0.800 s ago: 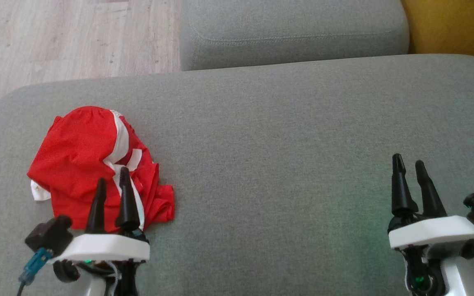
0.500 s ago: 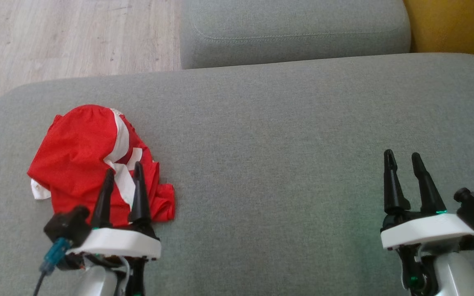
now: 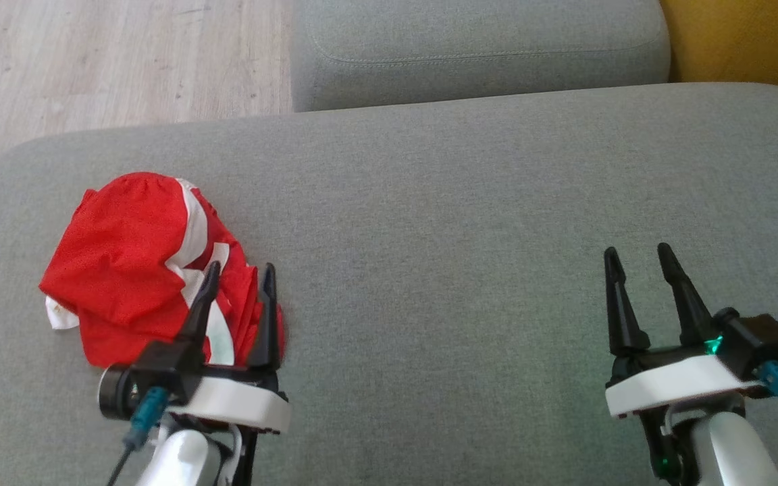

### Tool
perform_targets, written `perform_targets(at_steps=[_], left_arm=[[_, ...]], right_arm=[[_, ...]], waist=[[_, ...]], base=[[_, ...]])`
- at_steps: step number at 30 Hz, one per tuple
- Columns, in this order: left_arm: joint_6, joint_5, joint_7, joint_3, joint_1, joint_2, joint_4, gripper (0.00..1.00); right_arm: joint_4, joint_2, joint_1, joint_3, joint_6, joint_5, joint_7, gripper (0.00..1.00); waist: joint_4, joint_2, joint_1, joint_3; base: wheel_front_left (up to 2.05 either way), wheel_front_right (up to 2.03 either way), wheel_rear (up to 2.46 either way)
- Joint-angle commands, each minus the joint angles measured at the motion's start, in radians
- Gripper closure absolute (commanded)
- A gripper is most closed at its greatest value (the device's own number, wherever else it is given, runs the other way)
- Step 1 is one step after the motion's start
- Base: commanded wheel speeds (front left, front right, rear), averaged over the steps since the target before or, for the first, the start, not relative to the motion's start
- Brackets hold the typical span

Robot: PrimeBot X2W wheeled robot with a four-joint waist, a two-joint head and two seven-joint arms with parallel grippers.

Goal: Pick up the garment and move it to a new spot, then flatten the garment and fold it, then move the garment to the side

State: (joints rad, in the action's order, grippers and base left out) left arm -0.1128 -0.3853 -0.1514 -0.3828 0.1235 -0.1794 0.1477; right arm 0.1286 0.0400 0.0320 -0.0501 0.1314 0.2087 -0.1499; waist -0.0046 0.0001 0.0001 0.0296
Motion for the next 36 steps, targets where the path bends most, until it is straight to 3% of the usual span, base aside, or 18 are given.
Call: perform_targets(at_steps=[1,25,31,36], left_arm=[[-0.013,0.036,-0.015,0.008,0.06,-0.023,-0.035,0.0],[-0.094,0.339,-0.085,-0.242,0.147,-0.11,0.021,0.0],[-0.116,0.314,-0.103,-0.23,0.143,-0.096,-0.006,0.0],[-0.095,0.22,-0.11,-0.157,0.101,-0.06,-0.02,0.0]], right_arm=[[-0.044,0.008,0.053,-0.024,-0.001,-0.04,-0.016,0.0],[-0.081,0.01,0.059,-0.067,-0.001,-0.385,-0.087,0.0],[-0.089,0.01,0.049,-0.058,-0.001,-0.367,-0.104,0.0],[-0.049,0.01,0.042,-0.032,-0.001,-0.259,-0.112,0.0]], waist=[[-0.001,-0.0001,-0.0001,0.0],[-0.007,-0.0001,-0.0001,-0.004],[-0.001,-0.0001,-0.0001,0.002],[0.004,-0.0001,-0.0001,0.003]], base=[[0.0,0.0,0.0],[0.0,0.0,0.0],[0.0,0.0,0.0],[0.0,0.0,0.0]])
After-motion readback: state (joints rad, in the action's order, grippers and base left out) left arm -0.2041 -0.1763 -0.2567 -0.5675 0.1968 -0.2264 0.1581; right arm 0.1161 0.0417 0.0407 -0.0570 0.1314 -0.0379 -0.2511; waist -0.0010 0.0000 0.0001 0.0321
